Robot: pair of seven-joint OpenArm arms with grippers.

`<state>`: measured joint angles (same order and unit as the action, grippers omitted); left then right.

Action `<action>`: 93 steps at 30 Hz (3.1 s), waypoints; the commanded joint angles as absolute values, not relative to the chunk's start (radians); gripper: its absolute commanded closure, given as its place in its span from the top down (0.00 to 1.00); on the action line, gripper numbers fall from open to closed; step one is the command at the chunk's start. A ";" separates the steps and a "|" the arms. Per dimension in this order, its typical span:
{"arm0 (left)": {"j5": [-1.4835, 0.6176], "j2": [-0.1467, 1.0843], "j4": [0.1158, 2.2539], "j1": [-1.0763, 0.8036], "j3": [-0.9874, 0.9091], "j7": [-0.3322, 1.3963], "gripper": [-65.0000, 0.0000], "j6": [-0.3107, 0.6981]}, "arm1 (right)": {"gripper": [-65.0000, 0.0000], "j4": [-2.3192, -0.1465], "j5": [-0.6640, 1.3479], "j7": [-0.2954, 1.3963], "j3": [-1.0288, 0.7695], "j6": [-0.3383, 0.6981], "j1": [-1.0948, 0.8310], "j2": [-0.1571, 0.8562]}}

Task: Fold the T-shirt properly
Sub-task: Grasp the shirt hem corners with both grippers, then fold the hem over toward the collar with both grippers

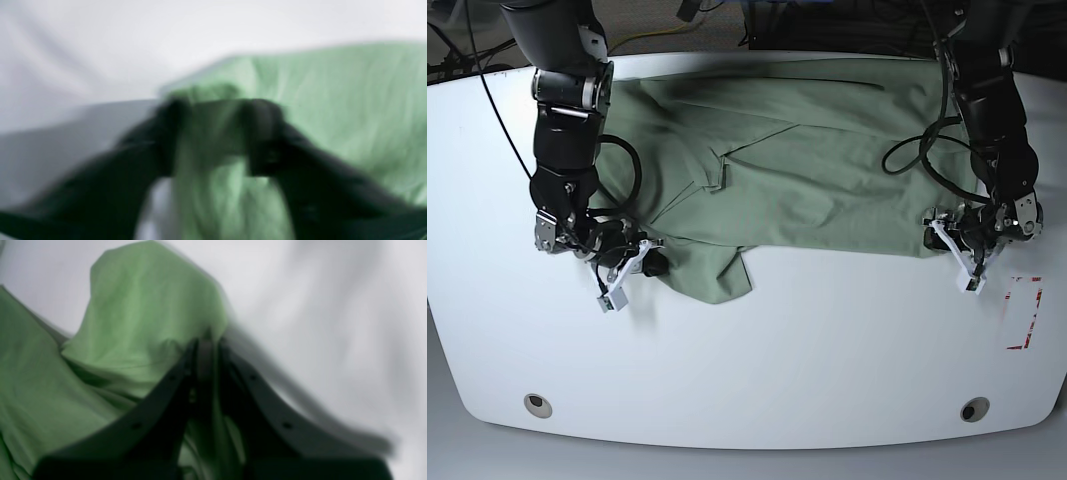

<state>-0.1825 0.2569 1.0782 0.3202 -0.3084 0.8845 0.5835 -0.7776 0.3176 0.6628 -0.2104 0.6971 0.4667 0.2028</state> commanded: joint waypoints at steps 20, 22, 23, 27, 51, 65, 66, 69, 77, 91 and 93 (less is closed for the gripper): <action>-0.120 0.268 1.343 0.306 -0.312 0.857 0.00 0.590 | 0.00 -1.161 0.315 0.851 -0.216 0.698 0.493 0.245; -0.120 0.268 1.386 0.292 -0.312 0.857 0.00 0.590 | 0.00 -1.208 0.311 0.877 -0.229 0.698 0.490 0.251; -0.120 0.268 1.409 0.278 -0.312 0.857 0.00 0.590 | 0.00 -1.234 0.317 0.898 -0.245 0.698 0.486 0.259; -0.122 0.268 1.521 0.228 -0.312 0.857 0.00 0.590 | 0.00 -1.353 0.318 1.004 -0.314 0.698 0.469 0.262; -0.122 0.265 1.877 -0.156 -0.312 0.858 0.00 0.591 | 0.00 -1.926 0.409 1.230 -0.447 0.698 0.024 0.232; -0.120 0.266 1.874 -0.295 -0.314 0.858 0.00 0.591 | 0.00 -1.926 0.450 1.233 -0.509 0.698 -0.173 0.194; -0.120 0.266 1.873 -0.297 -0.314 0.858 0.00 0.591 | 0.00 -1.926 0.446 1.233 -0.509 0.698 -0.176 0.183; -0.116 0.266 1.870 -0.311 -0.314 0.858 0.02 0.591 | 0.03 -1.923 0.444 1.231 -0.509 0.698 -0.179 0.173; -0.120 0.268 1.853 -0.309 -0.314 0.858 0.64 0.591 | 0.66 -1.933 0.450 1.236 -0.515 0.698 -0.180 0.173; -0.219 0.257 1.897 -0.189 -0.306 0.858 0.66 0.585 | 0.67 -1.897 0.449 1.259 -0.506 0.698 0.015 0.177; -0.208 0.229 1.839 -0.157 -0.306 0.858 0.66 0.585 | 0.67 -1.845 0.420 1.259 -0.473 0.698 0.065 0.173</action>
